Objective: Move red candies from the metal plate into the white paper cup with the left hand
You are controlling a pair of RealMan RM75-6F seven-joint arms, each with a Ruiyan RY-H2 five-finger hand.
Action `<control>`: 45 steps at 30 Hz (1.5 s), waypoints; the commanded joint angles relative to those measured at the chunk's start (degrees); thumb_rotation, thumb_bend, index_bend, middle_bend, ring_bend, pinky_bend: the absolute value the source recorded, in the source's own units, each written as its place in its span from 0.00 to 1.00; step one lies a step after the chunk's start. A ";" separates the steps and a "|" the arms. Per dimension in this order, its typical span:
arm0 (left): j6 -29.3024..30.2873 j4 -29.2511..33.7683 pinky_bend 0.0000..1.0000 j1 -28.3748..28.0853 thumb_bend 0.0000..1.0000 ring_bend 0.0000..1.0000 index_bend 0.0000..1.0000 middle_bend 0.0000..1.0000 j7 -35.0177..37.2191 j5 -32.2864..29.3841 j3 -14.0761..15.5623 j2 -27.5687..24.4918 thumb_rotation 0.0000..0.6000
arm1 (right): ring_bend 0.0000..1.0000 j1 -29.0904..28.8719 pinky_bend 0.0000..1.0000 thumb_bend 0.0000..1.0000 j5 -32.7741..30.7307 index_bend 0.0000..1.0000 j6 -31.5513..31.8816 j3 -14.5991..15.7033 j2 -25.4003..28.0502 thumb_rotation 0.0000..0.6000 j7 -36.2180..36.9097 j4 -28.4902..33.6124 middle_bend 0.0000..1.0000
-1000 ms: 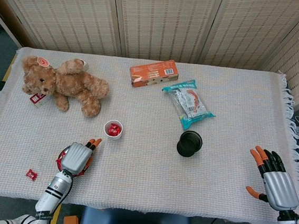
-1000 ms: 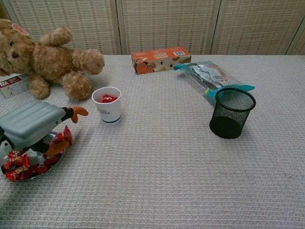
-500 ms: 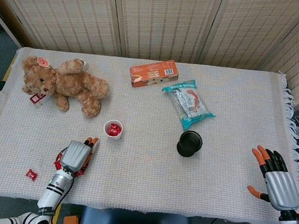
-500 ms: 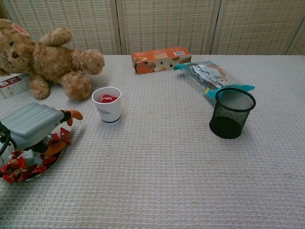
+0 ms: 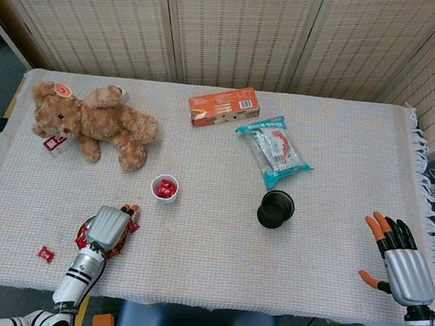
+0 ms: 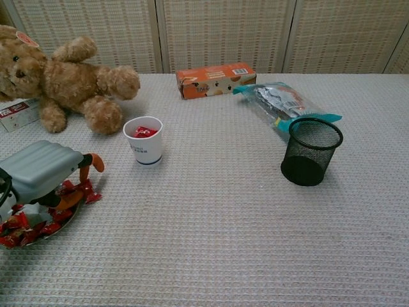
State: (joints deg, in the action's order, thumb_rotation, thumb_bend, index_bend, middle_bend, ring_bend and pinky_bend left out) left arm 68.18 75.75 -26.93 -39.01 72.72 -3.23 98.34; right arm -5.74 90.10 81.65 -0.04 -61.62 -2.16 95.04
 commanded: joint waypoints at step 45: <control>3.41 0.29 1.00 1.13 0.37 0.86 0.54 0.61 0.10 5.44 0.72 0.09 1.00 | 0.00 0.17 0.00 0.04 0.27 0.00 0.36 0.02 0.16 1.00 0.31 0.01 0.00</control>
State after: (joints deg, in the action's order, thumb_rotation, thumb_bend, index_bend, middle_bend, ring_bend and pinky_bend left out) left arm 71.42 75.84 -25.81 -39.05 78.05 -2.35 98.62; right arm -5.56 90.37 82.01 -0.02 -61.46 -1.85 95.05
